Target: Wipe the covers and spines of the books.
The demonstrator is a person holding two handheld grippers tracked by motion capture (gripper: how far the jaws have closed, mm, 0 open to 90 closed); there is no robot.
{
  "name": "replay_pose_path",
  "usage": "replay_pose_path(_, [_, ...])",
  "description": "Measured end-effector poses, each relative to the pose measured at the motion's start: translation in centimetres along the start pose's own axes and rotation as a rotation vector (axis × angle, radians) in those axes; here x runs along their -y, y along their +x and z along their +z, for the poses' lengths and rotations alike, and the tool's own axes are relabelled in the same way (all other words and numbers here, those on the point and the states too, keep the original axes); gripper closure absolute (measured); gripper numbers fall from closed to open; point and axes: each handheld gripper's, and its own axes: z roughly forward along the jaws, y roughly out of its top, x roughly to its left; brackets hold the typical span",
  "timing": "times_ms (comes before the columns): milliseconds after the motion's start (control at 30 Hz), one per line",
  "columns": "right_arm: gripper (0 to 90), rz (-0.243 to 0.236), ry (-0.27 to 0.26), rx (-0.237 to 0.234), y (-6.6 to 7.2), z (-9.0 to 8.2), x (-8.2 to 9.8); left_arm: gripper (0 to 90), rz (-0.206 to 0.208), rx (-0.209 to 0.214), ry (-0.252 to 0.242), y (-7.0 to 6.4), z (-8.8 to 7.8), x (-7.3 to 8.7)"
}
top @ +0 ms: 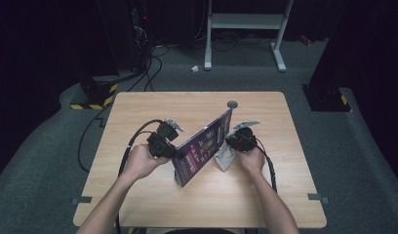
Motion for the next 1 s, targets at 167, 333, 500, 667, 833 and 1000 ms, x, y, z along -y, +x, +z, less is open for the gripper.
replay_pose_path(167, [82.2, -0.105, 0.011, -0.067, 2.6, -0.1, 0.5, 83.5, -0.007, 0.002, -0.007, 0.0, 0.0, 0.0])
replay_pose_path(333, [82.3, -0.168, -0.028, -0.113, 4.8, -1.0, 0.3, 83.6, -0.015, -0.005, -0.02, 0.0, 0.1, -0.2])
replay_pose_path(500, [82.2, -0.226, -0.055, -0.161, 6.9, -2.0, 0.2, 83.8, -0.028, -0.008, -0.034, 0.1, 0.3, -0.6])
replay_pose_path(667, [82.3, -0.265, -0.03, -0.146, 7.4, -2.1, 0.3, 83.9, -0.031, -0.018, -0.034, 0.0, 0.6, -1.1])
replay_pose_path(833, [82.3, -0.167, -0.014, -0.124, 5.5, -1.3, 0.3, 83.9, -0.048, -0.018, -0.043, 0.0, 1.1, -1.8])
replay_pose_path(1000, [82.3, -0.24, -0.02, -0.183, 7.9, -1.5, 0.5, 83.9, -0.07, -0.015, -0.056, 0.2, 1.5, -2.3])
